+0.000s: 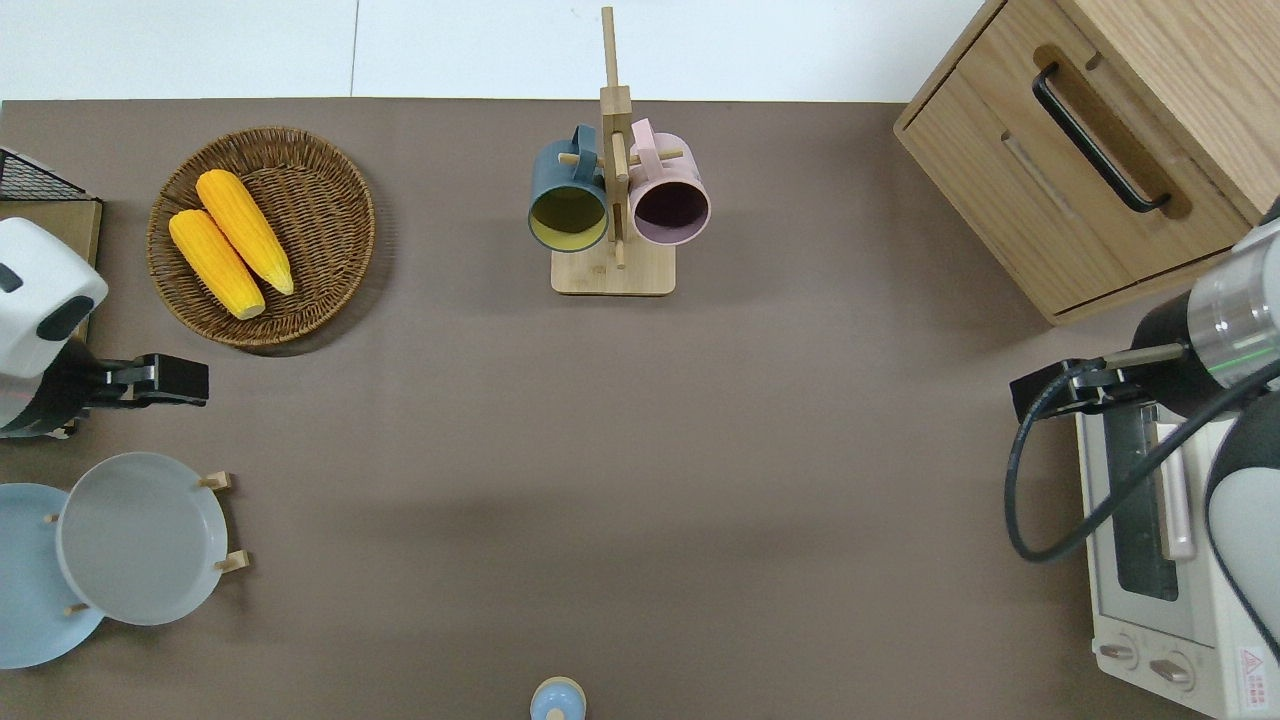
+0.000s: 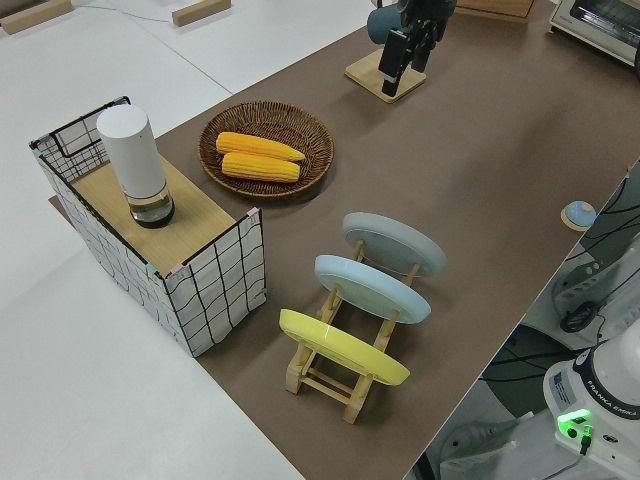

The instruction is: Pick gray plate from low plate rack and place it on table with left arm

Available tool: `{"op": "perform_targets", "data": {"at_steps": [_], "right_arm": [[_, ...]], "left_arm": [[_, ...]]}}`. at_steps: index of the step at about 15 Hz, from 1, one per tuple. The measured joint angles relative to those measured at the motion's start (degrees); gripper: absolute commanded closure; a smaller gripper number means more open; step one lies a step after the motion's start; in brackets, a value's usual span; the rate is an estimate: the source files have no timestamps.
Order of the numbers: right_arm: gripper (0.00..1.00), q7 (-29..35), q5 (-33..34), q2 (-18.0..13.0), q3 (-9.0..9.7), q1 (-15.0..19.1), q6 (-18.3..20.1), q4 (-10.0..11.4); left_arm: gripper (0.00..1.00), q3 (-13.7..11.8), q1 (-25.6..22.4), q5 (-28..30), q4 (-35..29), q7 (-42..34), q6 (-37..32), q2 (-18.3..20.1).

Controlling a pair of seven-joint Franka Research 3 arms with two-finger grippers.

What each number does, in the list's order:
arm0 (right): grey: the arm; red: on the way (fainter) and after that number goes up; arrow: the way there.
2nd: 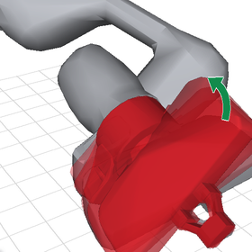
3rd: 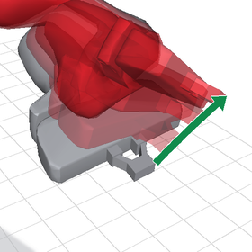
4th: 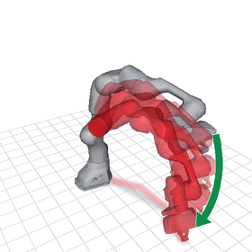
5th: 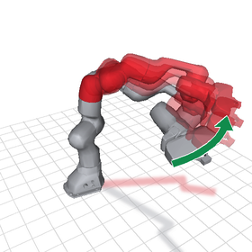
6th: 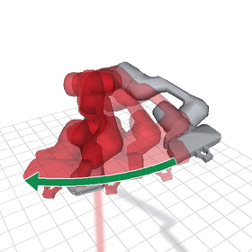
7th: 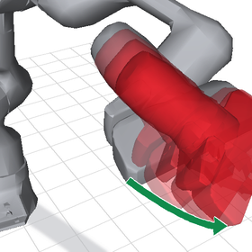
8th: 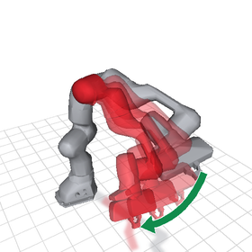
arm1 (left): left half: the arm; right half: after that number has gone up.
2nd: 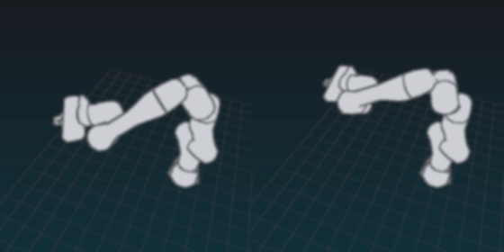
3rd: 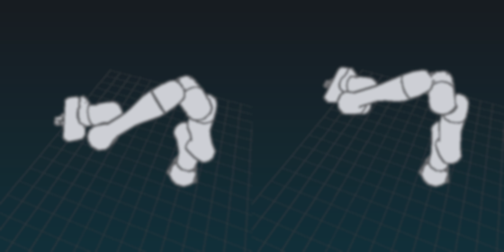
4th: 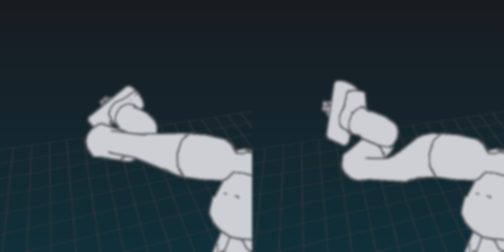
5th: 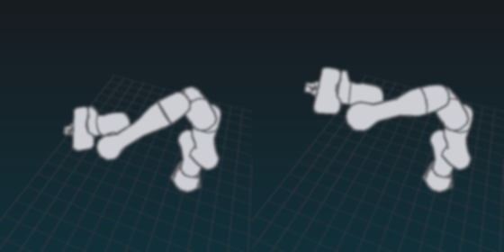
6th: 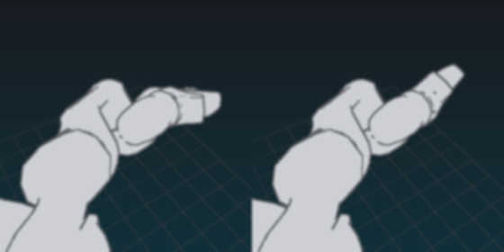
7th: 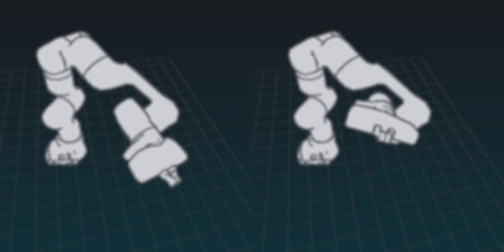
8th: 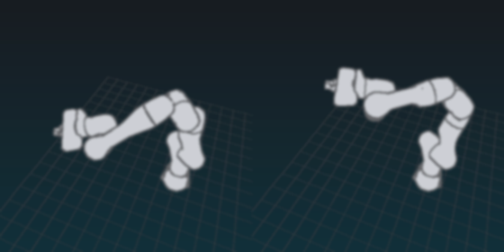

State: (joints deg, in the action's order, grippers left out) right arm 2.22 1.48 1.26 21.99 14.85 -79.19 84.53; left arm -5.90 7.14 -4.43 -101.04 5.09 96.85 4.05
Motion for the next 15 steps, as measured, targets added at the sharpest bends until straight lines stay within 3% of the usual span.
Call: {"op": "perform_targets", "data": {"at_steps": [8,11,15], "right_arm": [[0.017,0.0,0.0,0.0,0.00,0.0,0.0,0.0],[0.017,0.0,0.0,0.0,0.00,0.0,0.0,0.0],[0.017,0.0,0.0,0.0,0.00,0.0,0.0,0.0]], "left_arm": [[0.01,-10.9,-0.1,-2.0,-3.7,-12.1,-2.1,4.2],[0.01,-11.4,0.1,-5.8,-9.4,-12.4,-1.7,6.8],[0.01,-12.4,0.1,-6.2,-13.7,-12.3,0.4,7.5]]}}
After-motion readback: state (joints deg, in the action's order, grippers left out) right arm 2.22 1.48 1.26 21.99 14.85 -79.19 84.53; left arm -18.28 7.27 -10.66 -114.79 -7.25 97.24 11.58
